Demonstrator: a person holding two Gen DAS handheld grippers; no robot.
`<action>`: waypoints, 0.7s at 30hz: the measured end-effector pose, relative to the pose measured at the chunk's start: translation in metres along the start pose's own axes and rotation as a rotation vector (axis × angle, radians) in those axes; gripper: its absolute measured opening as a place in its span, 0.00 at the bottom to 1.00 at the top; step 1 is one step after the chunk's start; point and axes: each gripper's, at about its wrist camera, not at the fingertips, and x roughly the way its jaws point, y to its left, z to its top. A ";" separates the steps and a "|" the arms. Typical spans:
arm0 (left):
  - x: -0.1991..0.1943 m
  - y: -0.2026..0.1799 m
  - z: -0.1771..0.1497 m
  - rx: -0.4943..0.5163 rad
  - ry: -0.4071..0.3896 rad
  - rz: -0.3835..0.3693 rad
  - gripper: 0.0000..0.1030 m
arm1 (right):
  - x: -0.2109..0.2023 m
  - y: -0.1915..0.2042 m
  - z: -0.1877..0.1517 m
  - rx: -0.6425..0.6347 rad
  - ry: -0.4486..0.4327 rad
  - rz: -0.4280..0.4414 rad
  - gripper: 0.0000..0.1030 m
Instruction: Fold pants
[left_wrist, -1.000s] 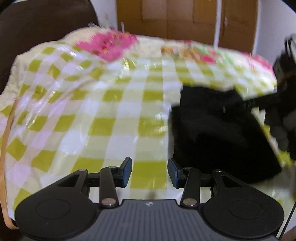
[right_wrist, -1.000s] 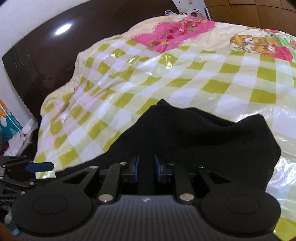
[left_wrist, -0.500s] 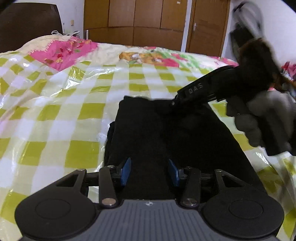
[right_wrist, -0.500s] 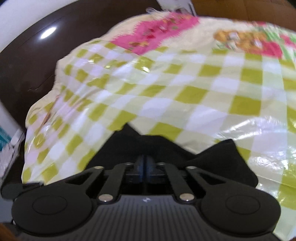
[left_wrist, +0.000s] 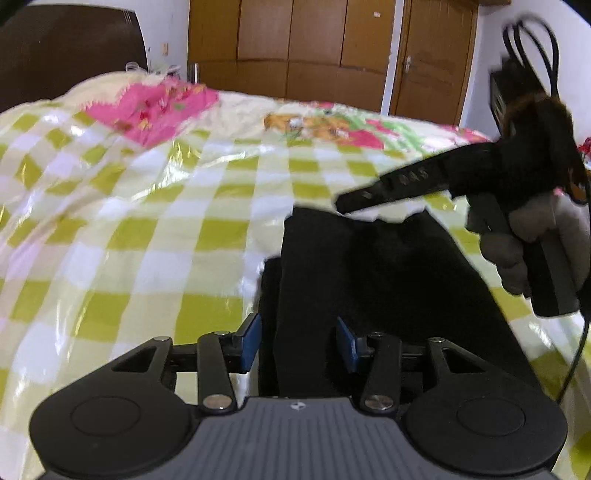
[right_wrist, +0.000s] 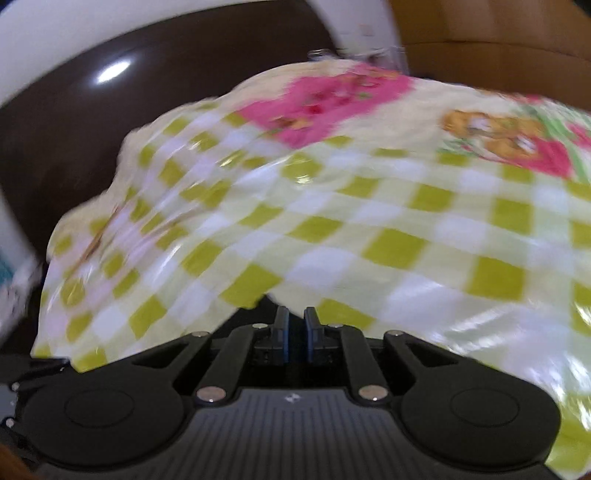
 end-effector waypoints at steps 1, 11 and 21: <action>0.003 0.001 -0.003 0.003 0.014 0.009 0.57 | 0.011 0.002 -0.001 0.017 0.041 0.021 0.11; -0.008 0.009 0.005 0.010 -0.026 -0.026 0.63 | -0.068 -0.019 -0.017 0.146 -0.014 -0.024 0.20; 0.016 0.020 0.010 -0.050 0.063 -0.178 0.63 | -0.101 -0.053 -0.095 0.472 0.122 0.003 0.44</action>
